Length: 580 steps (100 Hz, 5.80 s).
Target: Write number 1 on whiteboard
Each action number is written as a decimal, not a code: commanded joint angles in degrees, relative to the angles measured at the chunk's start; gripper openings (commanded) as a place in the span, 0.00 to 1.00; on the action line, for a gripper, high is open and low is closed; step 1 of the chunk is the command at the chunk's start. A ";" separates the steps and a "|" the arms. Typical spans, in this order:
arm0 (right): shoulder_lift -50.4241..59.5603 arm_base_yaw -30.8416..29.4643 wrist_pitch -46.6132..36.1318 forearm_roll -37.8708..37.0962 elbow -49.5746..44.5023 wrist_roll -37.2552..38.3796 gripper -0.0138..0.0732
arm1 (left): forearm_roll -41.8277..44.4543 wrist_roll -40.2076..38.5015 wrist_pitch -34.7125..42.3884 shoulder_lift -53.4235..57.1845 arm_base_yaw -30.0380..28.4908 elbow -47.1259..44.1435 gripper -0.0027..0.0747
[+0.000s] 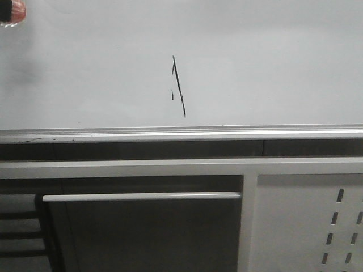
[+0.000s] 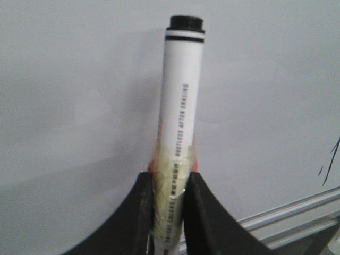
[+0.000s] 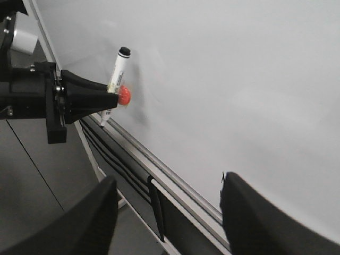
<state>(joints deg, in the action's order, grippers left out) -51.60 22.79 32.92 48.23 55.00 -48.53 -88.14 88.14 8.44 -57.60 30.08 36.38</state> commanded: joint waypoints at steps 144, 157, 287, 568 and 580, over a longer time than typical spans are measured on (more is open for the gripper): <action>0.63 -0.25 -5.33 2.04 2.00 -0.12 0.60 | 42.03 -45.53 15.09 -13.10 -0.10 3.05 0.54; 0.63 -0.25 -5.61 2.04 2.00 -0.12 0.60 | 41.49 -45.53 13.57 -11.90 -0.10 3.05 0.58; 13.10 -9.41 -10.64 -0.96 -4.05 3.31 0.10 | 40.90 -41.04 -12.85 24.71 -4.87 -6.89 0.01; 47.13 -9.41 -25.00 3.04 -40.31 3.31 0.10 | 86.00 -91.85 -10.14 59.19 -24.80 -39.03 0.01; 47.13 -9.41 -24.98 3.04 -40.31 3.31 0.10 | 85.93 -91.74 -10.62 59.19 -24.80 -39.03 0.01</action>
<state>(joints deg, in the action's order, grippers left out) -4.00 13.79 10.69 50.66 13.27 -45.12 -1.68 -2.91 -5.58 0.22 5.38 -0.24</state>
